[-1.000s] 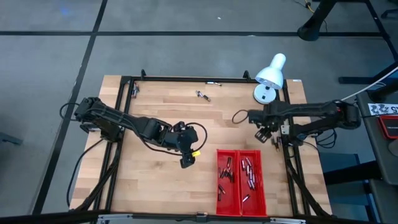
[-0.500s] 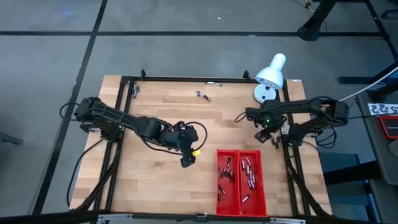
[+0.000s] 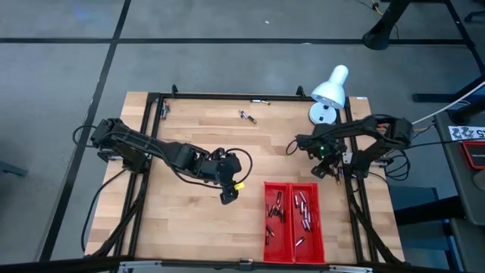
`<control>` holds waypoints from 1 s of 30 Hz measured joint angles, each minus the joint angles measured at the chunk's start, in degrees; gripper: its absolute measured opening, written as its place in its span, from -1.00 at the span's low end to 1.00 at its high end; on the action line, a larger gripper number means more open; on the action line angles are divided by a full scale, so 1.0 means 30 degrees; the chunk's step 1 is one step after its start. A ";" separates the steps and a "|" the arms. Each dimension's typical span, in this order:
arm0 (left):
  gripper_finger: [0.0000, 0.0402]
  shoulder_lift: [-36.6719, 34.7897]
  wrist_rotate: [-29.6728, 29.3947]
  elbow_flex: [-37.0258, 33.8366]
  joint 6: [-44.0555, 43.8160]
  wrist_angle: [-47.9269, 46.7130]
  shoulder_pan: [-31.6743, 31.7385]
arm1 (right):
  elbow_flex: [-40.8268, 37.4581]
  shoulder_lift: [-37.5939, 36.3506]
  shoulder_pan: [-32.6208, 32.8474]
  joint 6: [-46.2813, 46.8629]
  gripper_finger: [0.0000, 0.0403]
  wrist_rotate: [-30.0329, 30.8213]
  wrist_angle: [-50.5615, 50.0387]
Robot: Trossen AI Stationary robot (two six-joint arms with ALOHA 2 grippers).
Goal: Sort batteries
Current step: Put the black battery into the left red bin
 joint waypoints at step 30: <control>0.18 0.0000 0.0000 0.0007 0.0180 -0.0080 0.0109 | 0.1596 -0.0841 0.0036 0.0463 -0.80 -0.0923 0.1848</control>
